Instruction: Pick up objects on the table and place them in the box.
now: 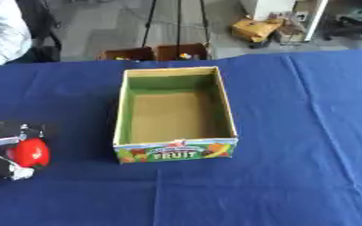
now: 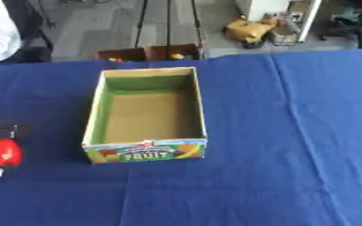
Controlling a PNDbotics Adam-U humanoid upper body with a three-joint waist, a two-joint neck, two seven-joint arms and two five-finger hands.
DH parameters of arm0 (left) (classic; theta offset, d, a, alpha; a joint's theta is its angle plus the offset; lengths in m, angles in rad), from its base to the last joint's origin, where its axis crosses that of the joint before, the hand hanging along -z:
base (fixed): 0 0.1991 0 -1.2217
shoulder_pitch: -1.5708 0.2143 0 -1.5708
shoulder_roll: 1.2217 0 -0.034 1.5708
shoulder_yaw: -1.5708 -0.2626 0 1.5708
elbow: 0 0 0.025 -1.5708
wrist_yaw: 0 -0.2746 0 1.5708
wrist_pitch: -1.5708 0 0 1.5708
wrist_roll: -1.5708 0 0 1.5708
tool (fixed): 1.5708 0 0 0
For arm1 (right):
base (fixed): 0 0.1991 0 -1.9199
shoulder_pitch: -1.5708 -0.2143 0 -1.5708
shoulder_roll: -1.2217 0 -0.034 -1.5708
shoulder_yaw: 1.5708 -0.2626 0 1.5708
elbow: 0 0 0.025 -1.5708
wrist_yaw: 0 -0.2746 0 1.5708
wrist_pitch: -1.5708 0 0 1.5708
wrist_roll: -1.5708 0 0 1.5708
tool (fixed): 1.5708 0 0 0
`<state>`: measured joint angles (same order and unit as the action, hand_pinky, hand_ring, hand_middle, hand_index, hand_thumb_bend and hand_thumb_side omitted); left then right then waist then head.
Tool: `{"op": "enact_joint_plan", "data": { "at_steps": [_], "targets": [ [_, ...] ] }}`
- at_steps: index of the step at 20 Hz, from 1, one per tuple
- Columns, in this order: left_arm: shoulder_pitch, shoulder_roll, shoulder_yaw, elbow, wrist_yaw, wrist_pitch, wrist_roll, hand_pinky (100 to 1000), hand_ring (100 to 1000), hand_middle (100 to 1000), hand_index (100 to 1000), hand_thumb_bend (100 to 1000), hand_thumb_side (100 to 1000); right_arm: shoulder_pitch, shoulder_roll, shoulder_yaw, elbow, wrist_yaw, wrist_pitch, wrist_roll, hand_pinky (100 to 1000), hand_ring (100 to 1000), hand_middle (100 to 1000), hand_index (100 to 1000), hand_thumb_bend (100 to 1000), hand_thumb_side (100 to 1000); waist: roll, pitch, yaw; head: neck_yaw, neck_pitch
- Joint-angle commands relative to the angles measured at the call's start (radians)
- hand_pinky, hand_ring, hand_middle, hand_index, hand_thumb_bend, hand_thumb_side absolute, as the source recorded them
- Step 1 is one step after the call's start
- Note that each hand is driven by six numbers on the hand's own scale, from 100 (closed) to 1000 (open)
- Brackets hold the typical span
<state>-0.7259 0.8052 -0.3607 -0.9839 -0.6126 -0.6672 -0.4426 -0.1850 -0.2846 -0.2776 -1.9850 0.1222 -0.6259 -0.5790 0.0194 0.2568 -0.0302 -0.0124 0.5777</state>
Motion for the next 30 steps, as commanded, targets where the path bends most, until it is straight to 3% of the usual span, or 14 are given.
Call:
{"op": "enact_joint_plan", "data": {
  "at_steps": [1,2,6,8,9,10,12,18,30],
  "targets": [
    [-0.013,0.038,0.015,0.011,-0.011,-0.24,-0.239,451,774,962,1000,208,545,-0.008,-0.008,-0.01,-0.015,0.004,-0.013,-0.016,635,752,462,685,100,701,0.0,-0.011,0.002,-0.002,-0.012],
    [-0.013,0.038,0.017,0.013,-0.013,-0.24,-0.235,442,764,942,1000,155,480,-0.008,-0.007,-0.01,-0.015,0.004,-0.013,-0.016,635,752,461,685,100,699,0.0,-0.011,0.003,-0.002,-0.011],
    [-0.017,0.042,0.025,0.009,-0.028,-0.24,-0.195,430,716,834,987,167,445,-0.007,-0.007,-0.009,-0.015,0.004,-0.012,-0.015,636,752,460,685,100,697,0.0,-0.011,0.005,-0.003,-0.01],
    [-0.02,0.045,0.026,-0.006,-0.044,-0.24,-0.163,386,689,782,907,163,398,-0.007,-0.007,-0.009,-0.015,0.003,-0.012,-0.014,636,751,459,684,100,696,0.0,-0.012,0.006,-0.003,-0.01],
    [-0.021,0.047,0.027,-0.013,-0.055,-0.24,-0.143,375,685,778,893,159,388,-0.007,-0.007,-0.009,-0.015,0.002,-0.013,-0.013,636,751,459,684,100,696,0.0,-0.012,0.007,-0.002,-0.011],
    [-0.022,0.048,0.028,-0.018,-0.066,-0.24,-0.123,353,682,776,888,100,329,-0.007,-0.007,-0.009,-0.015,0.001,-0.013,-0.013,636,751,458,684,100,694,0.001,-0.013,0.007,-0.002,-0.011],
    [-0.022,0.051,0.029,-0.025,-0.088,-0.24,-0.081,334,688,773,894,100,255,-0.007,-0.008,-0.009,-0.015,0.0,-0.013,-0.011,636,750,458,683,100,694,0.001,-0.013,0.007,-0.002,-0.012],
    [-0.022,0.048,0.035,-0.001,-0.138,-0.239,0.003,322,769,774,915,100,235,-0.008,-0.008,-0.009,-0.015,-0.005,-0.013,-0.007,638,751,457,682,100,689,0.003,-0.013,0.005,-0.003,-0.013],
    [-0.025,0.053,0.064,-0.017,-0.111,-0.22,0.057,326,758,736,894,100,266,-0.008,-0.01,-0.008,-0.015,-0.015,-0.016,-0.005,638,751,458,682,100,685,0.003,-0.015,0.001,-0.007,-0.012]
  ]
}}
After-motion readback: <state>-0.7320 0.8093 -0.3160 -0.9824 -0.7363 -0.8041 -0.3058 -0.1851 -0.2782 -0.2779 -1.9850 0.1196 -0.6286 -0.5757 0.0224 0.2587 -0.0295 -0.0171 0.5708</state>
